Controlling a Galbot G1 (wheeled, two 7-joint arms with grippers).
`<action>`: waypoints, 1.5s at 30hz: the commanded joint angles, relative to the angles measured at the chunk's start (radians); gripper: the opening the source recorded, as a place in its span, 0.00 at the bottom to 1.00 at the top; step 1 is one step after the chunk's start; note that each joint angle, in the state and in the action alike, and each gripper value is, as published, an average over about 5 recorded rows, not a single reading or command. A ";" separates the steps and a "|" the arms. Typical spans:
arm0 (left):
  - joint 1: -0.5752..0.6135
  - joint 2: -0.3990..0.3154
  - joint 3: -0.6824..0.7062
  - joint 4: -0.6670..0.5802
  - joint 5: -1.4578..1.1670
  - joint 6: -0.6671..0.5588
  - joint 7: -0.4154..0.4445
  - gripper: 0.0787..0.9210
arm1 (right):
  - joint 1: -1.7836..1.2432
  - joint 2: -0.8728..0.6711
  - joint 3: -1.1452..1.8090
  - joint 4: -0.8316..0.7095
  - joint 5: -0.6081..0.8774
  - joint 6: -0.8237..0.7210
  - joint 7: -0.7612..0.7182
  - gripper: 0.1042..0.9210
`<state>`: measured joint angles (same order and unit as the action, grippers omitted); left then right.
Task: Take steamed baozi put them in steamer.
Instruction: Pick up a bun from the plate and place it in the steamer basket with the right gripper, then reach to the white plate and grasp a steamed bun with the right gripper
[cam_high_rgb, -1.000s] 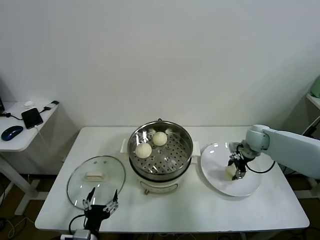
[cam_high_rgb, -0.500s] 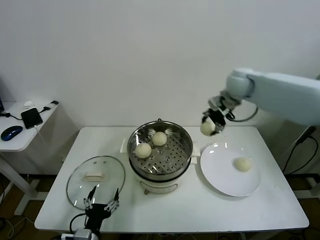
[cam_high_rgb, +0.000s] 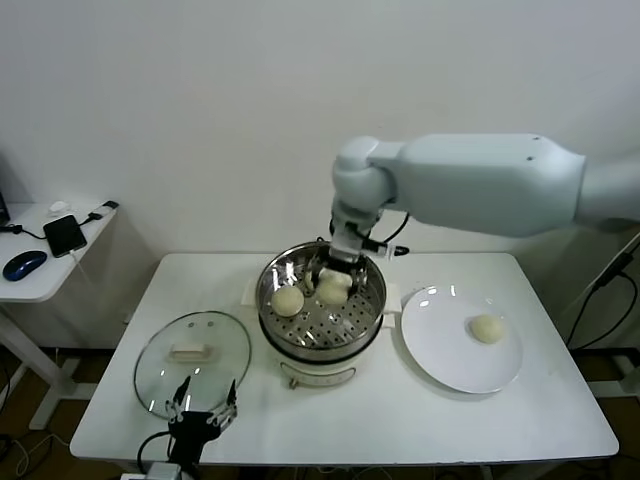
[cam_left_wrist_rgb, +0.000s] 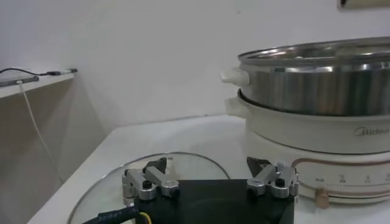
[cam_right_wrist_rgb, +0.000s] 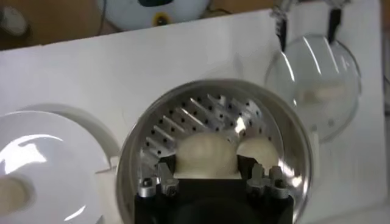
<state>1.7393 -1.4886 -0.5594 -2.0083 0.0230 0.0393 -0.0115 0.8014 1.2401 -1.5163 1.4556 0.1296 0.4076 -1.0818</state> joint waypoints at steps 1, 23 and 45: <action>0.002 0.001 -0.001 0.002 0.000 -0.001 -0.001 0.88 | -0.176 0.086 0.014 -0.065 -0.191 0.139 0.022 0.69; -0.006 0.005 -0.002 0.015 -0.004 -0.004 -0.003 0.88 | -0.135 0.082 0.030 -0.159 -0.012 0.141 -0.002 0.86; -0.011 0.008 0.008 -0.003 -0.009 -0.008 0.000 0.88 | 0.072 -0.623 -0.256 -0.321 0.263 -0.367 -0.098 0.88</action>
<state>1.7288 -1.4811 -0.5516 -2.0107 0.0154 0.0318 -0.0118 0.9322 0.9828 -1.6869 1.1901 0.4133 0.2849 -1.1843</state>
